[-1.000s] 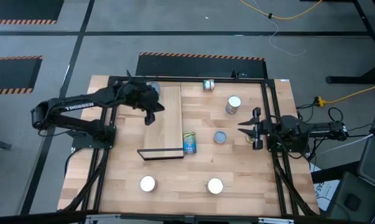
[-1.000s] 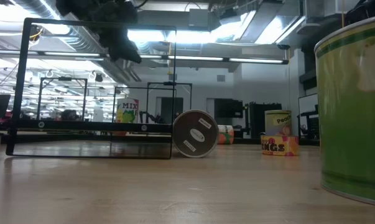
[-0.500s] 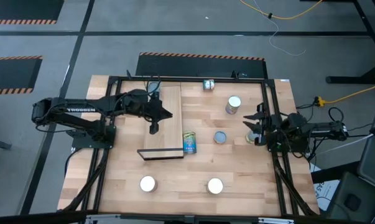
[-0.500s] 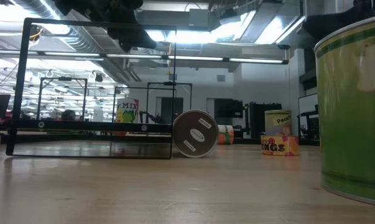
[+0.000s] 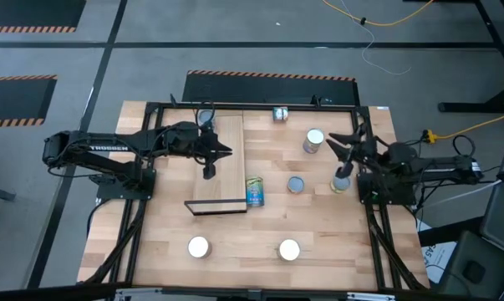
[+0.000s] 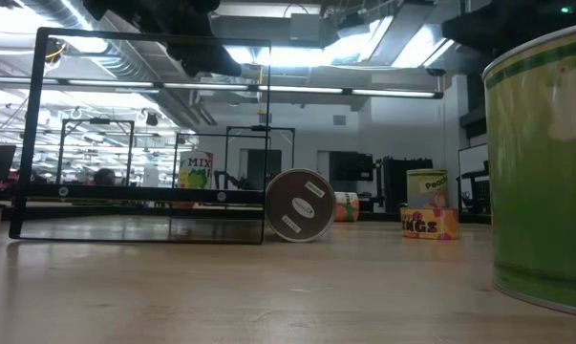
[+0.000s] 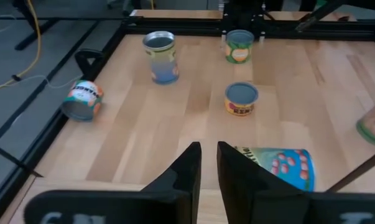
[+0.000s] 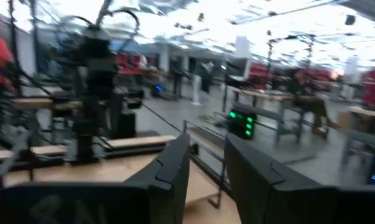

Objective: Pick and place cans onto a shelf
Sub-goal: Put the small canned pineapples on the shelf

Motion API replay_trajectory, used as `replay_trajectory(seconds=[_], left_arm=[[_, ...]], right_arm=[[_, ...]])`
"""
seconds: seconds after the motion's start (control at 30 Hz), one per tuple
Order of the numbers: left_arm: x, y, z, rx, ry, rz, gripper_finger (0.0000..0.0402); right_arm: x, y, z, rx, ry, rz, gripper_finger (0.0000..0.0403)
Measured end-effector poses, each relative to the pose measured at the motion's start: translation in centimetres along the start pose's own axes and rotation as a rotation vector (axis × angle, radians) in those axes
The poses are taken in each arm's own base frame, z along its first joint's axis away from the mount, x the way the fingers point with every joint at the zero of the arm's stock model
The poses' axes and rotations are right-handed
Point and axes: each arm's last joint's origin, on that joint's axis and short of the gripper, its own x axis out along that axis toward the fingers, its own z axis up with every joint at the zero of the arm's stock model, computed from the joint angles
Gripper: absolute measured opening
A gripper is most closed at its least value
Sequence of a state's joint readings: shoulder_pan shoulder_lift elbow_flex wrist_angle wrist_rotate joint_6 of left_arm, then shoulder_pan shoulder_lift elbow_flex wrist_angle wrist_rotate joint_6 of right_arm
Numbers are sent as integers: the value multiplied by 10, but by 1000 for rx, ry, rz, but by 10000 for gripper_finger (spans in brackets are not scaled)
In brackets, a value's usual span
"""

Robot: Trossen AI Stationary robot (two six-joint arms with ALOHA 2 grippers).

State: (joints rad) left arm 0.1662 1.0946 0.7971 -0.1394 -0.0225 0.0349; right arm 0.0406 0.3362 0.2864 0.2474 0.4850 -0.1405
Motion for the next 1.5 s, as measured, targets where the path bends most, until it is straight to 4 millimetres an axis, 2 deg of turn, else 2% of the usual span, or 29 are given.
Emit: replay_trajectory(seconds=[0.2, 0.37, 0.6, 0.8, 1.0, 1.1, 1.27, 1.5], left_arm=[[0, 1, 0, -1, 1, 19, 60], [0, 1, 0, -1, 1, 19, 66], [0, 1, 0, 0, 1, 19, 67], [0, 1, 0, -1, 2, 18, 67], [0, 1, 0, -2, 2, 18, 67], [0, 1, 0, -2, 2, 18, 67], [0, 1, 0, -2, 2, 18, 67], [0, 1, 0, -2, 3, 18, 67]], right_arm=[[26, -2, 18, -67, 56, -83, 105], [54, -12, 36, -99, 98, -190, 105], [99, -31, 49, -159, 298, -223, 105], [140, -53, 35, -171, 452, -248, 105], [171, -79, 3, -178, 595, -327, 105], [180, -89, -14, -157, 654, -303, 105], [189, -90, -31, -105, 694, -148, 105], [189, -80, -35, 17, 681, 173, 105]])
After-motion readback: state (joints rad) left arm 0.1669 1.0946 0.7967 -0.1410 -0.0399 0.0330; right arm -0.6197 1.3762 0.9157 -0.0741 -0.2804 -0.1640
